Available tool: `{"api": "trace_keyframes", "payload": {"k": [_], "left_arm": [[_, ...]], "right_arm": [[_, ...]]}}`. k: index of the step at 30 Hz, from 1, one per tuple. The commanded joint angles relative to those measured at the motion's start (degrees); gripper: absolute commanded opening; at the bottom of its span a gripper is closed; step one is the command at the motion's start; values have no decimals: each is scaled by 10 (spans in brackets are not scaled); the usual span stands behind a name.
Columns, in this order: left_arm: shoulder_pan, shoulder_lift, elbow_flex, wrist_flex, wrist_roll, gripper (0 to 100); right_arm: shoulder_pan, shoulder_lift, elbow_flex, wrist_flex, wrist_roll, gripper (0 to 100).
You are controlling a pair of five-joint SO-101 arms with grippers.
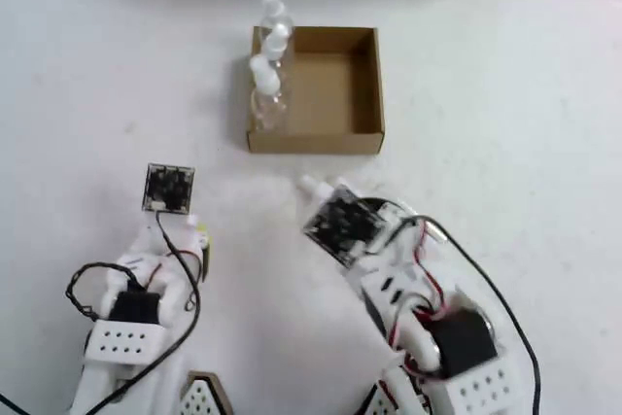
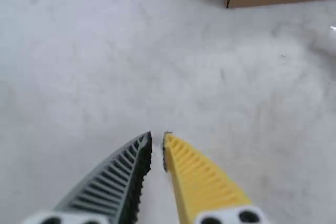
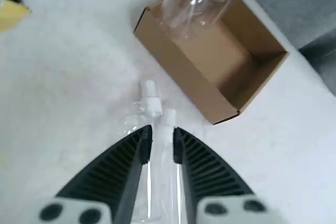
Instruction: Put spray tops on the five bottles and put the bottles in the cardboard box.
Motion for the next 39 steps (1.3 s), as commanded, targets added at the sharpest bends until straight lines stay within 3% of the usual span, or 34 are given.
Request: {"api": "trace_keyframes", "payload": {"k": [1, 12, 28, 31, 35, 39], "left_arm": [[-7, -10, -7, 0, 3, 57], [-7, -10, -7, 0, 3, 57], [-7, -10, -7, 0, 3, 60], [-7, -10, -7, 0, 3, 60], [-7, -10, -7, 0, 3, 60], [-7, -10, -7, -1, 3, 60]], "right_arm": [[-7, 109, -37, 6, 31, 148], [-10, 418, -142, -3, 87, 273], [-21, 682, -194, -127, 50, 269], [-21, 698, -194, -145, 50, 191], [-19, 699, -205, -146, 50, 5], [7, 698, -238, -112, 50, 26]]}}
